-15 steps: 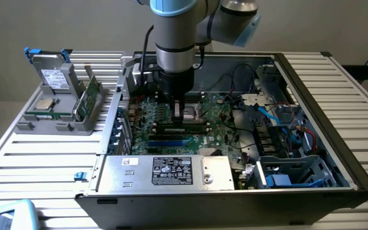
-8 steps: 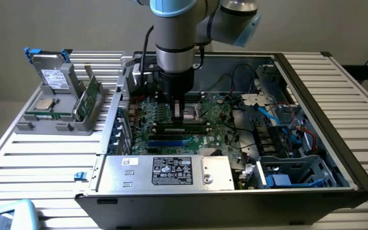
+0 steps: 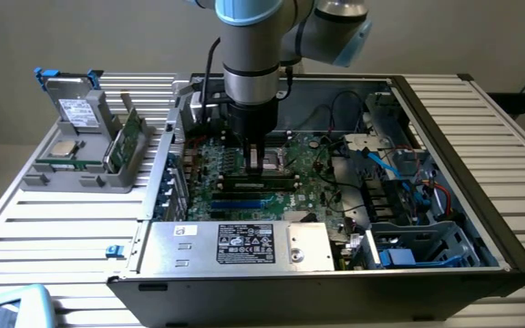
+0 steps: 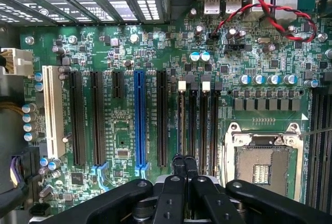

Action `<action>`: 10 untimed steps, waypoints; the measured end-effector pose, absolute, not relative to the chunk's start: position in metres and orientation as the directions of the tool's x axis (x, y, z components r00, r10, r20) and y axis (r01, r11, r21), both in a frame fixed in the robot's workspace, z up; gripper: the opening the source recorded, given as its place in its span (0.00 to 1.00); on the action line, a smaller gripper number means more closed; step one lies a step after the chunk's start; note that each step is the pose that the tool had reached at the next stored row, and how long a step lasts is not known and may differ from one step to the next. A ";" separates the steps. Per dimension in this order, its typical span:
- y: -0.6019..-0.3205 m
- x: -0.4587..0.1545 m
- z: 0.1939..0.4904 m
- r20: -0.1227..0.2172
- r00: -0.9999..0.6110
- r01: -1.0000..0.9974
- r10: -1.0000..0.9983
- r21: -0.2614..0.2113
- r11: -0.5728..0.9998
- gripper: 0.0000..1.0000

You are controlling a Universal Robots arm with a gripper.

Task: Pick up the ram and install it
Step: 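Press down the ram until it locks into place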

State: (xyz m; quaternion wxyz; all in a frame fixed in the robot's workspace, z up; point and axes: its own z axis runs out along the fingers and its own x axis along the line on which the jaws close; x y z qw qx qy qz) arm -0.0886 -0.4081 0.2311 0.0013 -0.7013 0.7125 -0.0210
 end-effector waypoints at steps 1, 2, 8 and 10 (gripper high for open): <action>-0.408 -0.089 0.231 0.027 -0.016 -0.999 -0.999 -0.032 0.015 0.11; -0.408 -0.089 0.230 0.027 -0.016 -0.999 -0.999 -0.032 0.015 0.11; -0.408 -0.089 0.227 0.028 -0.016 -0.999 -0.999 -0.031 0.015 0.11; -0.408 -0.089 0.226 0.028 -0.016 -0.999 -0.999 -0.032 0.015 0.11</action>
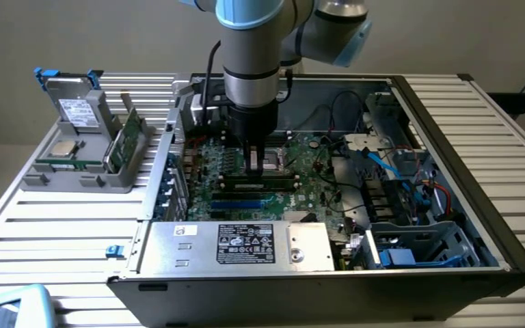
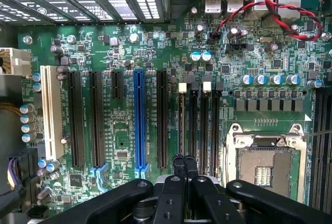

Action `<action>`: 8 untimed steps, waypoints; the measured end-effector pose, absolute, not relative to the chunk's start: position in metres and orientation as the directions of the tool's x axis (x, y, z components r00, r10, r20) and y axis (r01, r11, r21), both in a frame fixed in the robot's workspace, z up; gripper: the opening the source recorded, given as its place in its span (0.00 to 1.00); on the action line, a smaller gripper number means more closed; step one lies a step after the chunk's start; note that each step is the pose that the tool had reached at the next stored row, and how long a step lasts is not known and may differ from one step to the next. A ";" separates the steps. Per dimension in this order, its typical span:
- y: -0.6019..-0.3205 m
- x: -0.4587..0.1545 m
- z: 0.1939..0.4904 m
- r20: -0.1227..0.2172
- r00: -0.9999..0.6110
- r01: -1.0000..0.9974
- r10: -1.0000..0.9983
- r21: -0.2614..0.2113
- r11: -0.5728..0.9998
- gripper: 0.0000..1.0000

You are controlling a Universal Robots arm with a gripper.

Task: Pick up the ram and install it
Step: 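Press down the ram until it locks into place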

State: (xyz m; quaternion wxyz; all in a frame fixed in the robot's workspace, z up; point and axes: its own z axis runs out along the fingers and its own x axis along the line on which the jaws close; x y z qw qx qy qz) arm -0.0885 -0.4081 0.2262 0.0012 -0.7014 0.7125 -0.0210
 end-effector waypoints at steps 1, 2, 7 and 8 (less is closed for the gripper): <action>-0.408 -0.089 0.226 0.028 -0.016 -0.999 -0.999 -0.032 0.015 0.11; -0.408 -0.089 0.226 0.028 -0.016 -0.999 -0.999 -0.032 0.015 0.11; -0.408 -0.087 0.241 0.027 -0.016 -0.999 -0.999 -0.031 0.015 0.11; -0.408 -0.086 0.245 0.028 -0.016 -0.999 -0.999 -0.029 0.015 0.11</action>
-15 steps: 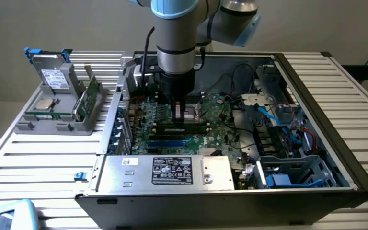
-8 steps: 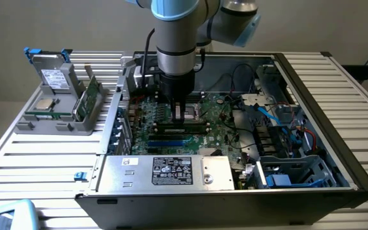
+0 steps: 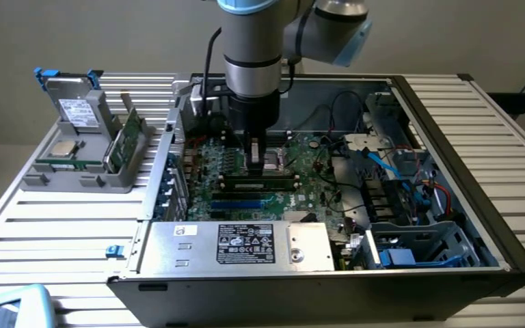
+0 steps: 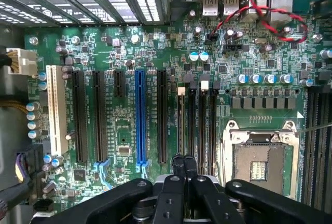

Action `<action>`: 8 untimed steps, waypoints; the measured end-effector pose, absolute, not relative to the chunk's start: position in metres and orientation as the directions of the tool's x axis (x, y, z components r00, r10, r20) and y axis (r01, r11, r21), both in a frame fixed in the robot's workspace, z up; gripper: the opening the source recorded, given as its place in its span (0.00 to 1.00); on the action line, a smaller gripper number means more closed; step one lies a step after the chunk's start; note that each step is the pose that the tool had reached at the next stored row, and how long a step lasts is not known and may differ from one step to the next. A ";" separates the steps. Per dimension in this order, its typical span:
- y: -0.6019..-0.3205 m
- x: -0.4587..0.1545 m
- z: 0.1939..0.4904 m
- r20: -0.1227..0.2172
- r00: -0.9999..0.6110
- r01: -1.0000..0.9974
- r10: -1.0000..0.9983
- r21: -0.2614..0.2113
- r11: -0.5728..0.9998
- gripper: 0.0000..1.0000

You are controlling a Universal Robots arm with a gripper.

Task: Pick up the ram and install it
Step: 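Press down the ram until it locks into place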

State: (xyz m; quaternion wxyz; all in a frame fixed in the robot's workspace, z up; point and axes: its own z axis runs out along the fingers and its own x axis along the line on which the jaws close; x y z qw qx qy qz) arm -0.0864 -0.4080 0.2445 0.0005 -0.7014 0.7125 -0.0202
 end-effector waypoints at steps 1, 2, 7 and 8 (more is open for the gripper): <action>-0.408 -0.085 0.248 0.028 -0.016 -1.000 -0.999 -0.027 0.015 0.11; -0.408 -0.083 0.251 0.028 -0.016 -1.000 -0.999 -0.023 0.015 0.11; -0.408 -0.074 0.258 0.028 -0.015 -1.000 -0.999 -0.004 0.015 0.11; -0.409 -0.074 0.258 0.027 -0.015 -1.000 -1.000 -0.001 0.015 0.11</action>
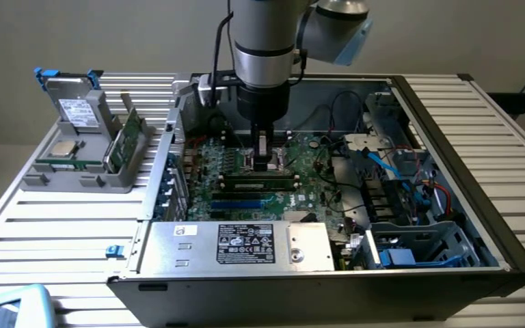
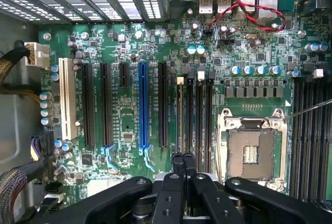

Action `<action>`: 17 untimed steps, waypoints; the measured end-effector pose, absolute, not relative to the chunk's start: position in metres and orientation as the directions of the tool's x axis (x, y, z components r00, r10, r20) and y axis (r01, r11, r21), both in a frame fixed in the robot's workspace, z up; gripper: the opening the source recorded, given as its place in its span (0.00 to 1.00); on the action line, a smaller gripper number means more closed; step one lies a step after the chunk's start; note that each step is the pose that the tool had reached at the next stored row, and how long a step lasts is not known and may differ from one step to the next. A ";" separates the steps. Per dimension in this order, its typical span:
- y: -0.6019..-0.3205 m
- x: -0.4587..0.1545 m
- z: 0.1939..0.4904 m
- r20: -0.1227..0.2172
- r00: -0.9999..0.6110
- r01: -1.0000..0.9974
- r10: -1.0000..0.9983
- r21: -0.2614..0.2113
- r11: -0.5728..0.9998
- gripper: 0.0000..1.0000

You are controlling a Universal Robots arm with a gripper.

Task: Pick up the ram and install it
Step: 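Press down the ram until it locks into place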

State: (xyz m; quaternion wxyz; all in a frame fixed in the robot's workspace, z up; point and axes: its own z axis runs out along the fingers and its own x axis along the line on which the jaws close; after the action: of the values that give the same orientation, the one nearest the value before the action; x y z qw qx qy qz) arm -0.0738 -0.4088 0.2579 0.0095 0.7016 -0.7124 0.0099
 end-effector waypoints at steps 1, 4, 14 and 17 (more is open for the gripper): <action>-0.409 -0.074 0.258 0.027 -0.015 -1.000 -1.000 0.000 0.015 0.11; -0.409 -0.074 0.258 0.027 -0.015 -1.000 -1.000 0.000 0.015 0.11; -0.409 -0.074 0.258 0.027 -0.016 -1.000 -1.000 0.000 0.016 0.11; -0.409 -0.074 0.258 0.027 -0.038 -0.999 -0.999 0.000 0.038 0.11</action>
State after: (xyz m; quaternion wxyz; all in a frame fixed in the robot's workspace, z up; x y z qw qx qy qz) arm -0.0738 -0.4088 0.2580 0.0098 0.6934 -0.7204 0.0096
